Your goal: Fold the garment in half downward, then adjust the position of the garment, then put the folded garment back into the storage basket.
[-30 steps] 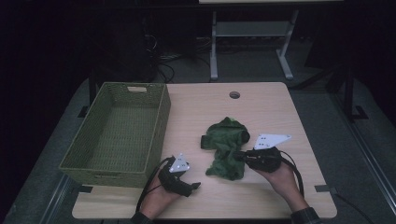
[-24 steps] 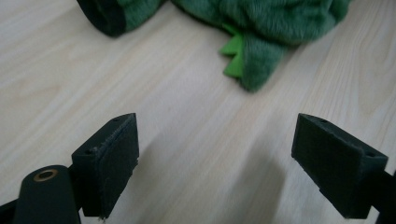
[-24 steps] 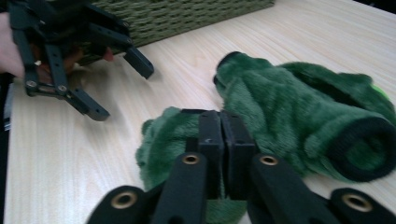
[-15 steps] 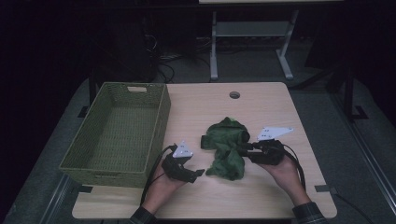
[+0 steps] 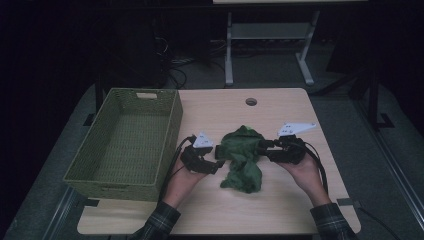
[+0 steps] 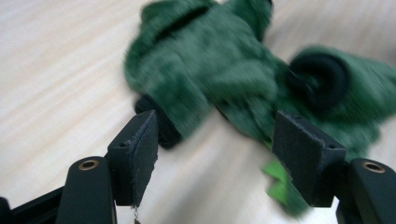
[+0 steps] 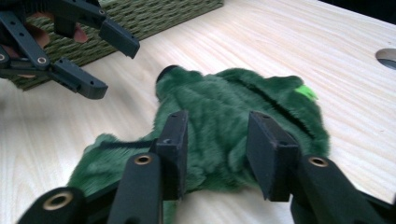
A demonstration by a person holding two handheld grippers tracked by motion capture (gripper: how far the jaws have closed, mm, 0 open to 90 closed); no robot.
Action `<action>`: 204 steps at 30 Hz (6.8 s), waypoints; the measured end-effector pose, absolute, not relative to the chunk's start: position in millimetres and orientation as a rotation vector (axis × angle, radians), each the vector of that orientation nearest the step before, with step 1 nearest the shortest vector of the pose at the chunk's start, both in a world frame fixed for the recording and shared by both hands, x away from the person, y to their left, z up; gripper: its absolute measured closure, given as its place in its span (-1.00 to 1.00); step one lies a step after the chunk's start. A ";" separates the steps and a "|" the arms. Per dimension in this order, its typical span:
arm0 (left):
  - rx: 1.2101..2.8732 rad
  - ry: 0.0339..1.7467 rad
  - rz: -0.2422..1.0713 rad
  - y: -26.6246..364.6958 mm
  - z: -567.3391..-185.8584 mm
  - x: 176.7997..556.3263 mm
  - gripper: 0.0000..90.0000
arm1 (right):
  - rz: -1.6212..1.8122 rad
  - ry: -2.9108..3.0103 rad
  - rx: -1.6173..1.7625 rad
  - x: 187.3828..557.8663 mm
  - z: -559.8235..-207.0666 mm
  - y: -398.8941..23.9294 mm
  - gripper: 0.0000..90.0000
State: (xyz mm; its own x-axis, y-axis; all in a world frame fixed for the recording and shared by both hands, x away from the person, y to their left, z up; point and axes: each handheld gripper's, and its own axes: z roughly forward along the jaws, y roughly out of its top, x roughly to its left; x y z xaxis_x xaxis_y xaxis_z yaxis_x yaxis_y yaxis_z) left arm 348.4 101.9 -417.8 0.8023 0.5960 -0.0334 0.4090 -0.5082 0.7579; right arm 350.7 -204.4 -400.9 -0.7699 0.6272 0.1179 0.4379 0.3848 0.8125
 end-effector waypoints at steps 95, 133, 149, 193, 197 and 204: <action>2.066 0.605 0.301 80.7 -400.4 390.1 0.93 | 1.424 2.345 1.012 378.1 -405.5 -225.2 0.93; 2.107 0.395 0.222 95.5 -426.9 294.8 0.93 | 1.455 2.510 0.746 267.2 -421.4 -212.7 0.92; 2.203 0.345 0.151 100.6 -451.7 279.6 0.93 | 1.384 2.662 0.727 251.6 -446.5 -206.2 0.92; 2.282 0.355 0.154 102.9 -446.1 269.5 0.37 | 1.297 2.676 0.775 247.7 -447.7 -213.1 0.37; 2.258 0.373 0.148 110.1 -440.9 266.4 0.31 | 1.326 2.645 0.783 244.8 -440.9 -219.0 0.35; 2.213 0.367 0.147 109.2 -426.0 268.4 0.82 | 1.388 2.568 0.803 255.8 -422.0 -230.6 0.74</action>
